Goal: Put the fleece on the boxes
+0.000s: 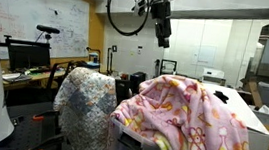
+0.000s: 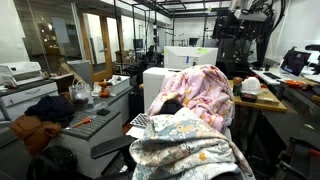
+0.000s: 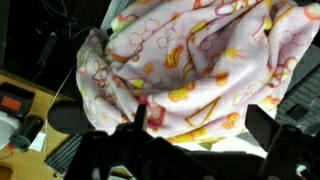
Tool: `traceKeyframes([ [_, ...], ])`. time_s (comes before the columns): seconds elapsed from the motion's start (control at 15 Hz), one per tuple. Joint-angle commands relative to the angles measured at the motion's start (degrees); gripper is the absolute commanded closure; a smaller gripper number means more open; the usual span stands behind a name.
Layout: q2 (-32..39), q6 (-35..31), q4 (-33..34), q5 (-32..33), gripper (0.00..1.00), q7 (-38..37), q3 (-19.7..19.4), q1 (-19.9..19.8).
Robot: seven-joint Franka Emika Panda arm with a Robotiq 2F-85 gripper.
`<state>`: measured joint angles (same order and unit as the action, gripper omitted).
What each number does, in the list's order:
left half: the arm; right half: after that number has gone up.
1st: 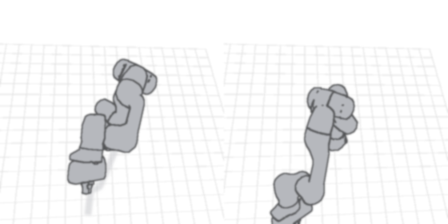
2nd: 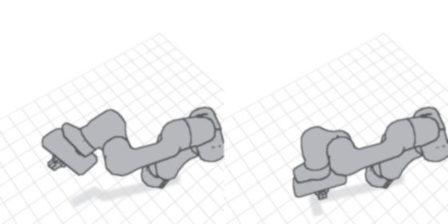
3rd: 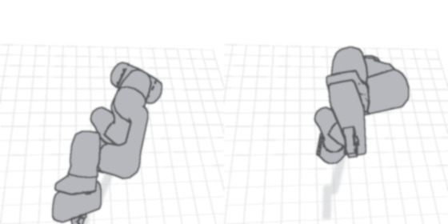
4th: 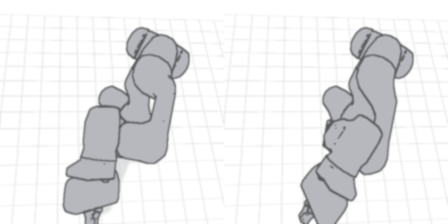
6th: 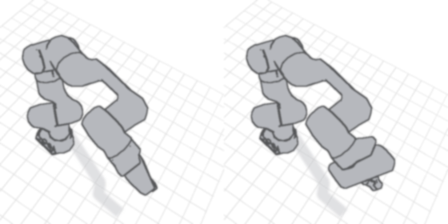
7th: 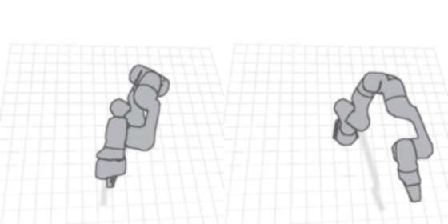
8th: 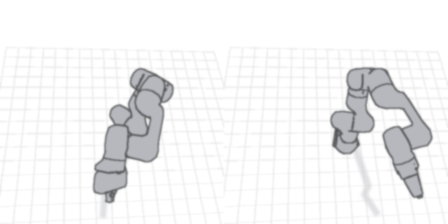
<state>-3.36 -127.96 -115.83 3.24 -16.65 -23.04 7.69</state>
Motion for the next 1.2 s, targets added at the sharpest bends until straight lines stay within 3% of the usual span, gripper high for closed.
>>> traceKeyframes([
  [0.0,-2.1,-3.3,-6.2,-4.1,0.00,2.7,8.1,-6.4],
  [0.4,-0.1,-8.1,-10.6,-10.4,0.00,5.4,13.7,-9.8],
  [1.13,3.5,-22.6,-15.5,-18.8,0.00,6.5,17.0,-10.3],
])
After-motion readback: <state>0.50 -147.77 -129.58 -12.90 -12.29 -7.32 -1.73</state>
